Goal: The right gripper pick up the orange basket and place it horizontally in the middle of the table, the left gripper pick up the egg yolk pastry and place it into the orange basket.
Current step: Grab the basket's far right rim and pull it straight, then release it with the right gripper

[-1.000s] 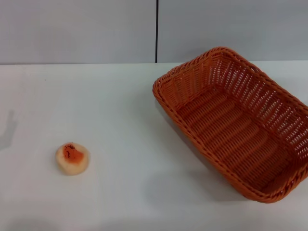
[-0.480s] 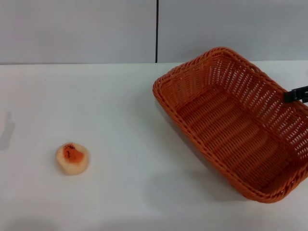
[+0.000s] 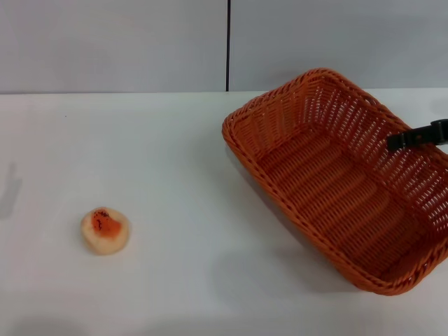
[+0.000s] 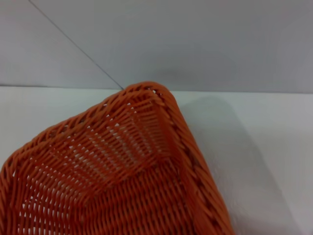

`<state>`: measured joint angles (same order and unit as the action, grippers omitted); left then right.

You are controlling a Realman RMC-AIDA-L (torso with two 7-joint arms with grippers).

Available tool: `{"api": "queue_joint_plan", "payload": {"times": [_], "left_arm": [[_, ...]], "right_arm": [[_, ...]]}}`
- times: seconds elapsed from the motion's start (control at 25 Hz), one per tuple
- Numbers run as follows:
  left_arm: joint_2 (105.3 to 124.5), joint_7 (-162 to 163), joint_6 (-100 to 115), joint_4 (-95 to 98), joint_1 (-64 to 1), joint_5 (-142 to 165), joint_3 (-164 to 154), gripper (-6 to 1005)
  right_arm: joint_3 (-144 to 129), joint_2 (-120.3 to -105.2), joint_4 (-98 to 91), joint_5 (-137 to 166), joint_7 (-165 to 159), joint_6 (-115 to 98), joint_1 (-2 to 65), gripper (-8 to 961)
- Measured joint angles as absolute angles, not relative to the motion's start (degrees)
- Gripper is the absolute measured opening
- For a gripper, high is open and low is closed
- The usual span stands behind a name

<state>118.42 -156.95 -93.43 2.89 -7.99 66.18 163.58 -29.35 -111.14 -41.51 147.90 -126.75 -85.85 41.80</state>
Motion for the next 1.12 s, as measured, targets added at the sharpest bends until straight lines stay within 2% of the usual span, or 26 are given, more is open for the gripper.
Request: {"api": "queue_joint_plan", "payload": {"times": [0.24, 0.44, 0.68, 1.12], "left_arm": [[118.47, -157.0, -93.4, 2.9, -7.9, 66.2, 163.5, 757], [118.47, -157.0, -93.4, 2.9, -7.8, 66.2, 163.5, 756], [118.45, -157.0, -93.4, 2.9, -7.6, 66.2, 163.7, 754], [118.39, -157.0, -93.4, 2.6, -7.6, 66.2, 163.6, 752]], "right_arm": [[-29.9, -111.52, -41.4, 147.8, -126.9, -85.4, 42.1, 800], [-30.6, -111.54, -41.4, 147.8, -127.2, -85.4, 42.1, 657], [-30.6, -111.62, -41.4, 147.7, -127.3, -85.4, 42.1, 424], [-30.7, -111.80, -41.8, 147.6, -126.9, -85.6, 42.1, 191]]}}
